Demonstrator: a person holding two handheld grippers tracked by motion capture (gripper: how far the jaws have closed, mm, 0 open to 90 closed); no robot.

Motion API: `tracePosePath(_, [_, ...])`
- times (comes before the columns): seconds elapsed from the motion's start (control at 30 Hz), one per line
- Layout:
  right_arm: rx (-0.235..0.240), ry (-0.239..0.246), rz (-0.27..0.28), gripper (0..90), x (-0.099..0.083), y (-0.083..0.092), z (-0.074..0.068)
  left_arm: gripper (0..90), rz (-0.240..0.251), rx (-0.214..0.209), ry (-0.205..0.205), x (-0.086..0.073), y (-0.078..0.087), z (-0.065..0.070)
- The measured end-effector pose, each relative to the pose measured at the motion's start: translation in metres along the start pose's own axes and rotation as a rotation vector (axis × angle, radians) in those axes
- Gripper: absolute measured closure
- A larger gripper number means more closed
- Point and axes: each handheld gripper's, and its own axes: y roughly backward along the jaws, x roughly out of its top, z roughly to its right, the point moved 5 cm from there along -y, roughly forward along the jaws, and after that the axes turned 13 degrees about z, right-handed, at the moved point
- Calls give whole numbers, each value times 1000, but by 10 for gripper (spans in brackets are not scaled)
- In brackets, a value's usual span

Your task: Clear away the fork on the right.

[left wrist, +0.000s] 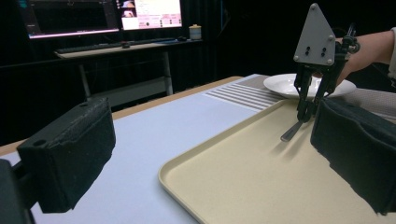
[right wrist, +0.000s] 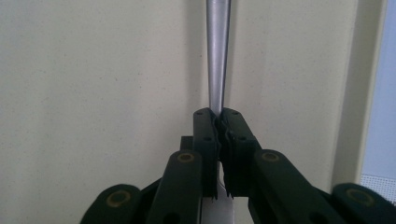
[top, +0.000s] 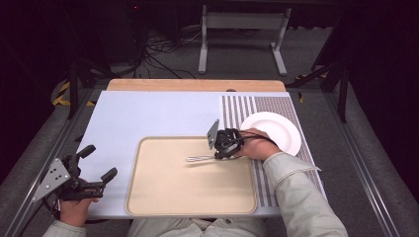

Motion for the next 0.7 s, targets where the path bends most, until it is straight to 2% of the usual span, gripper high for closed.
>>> tracePosePath(0.37, [26,-5,-20,855,-1,-4,-1,6,0,2,1,0,0,0])
tracePosePath(0.7, [31,-9,-41,840,-3,-7,-1,6,1,2,0,0,1,0])
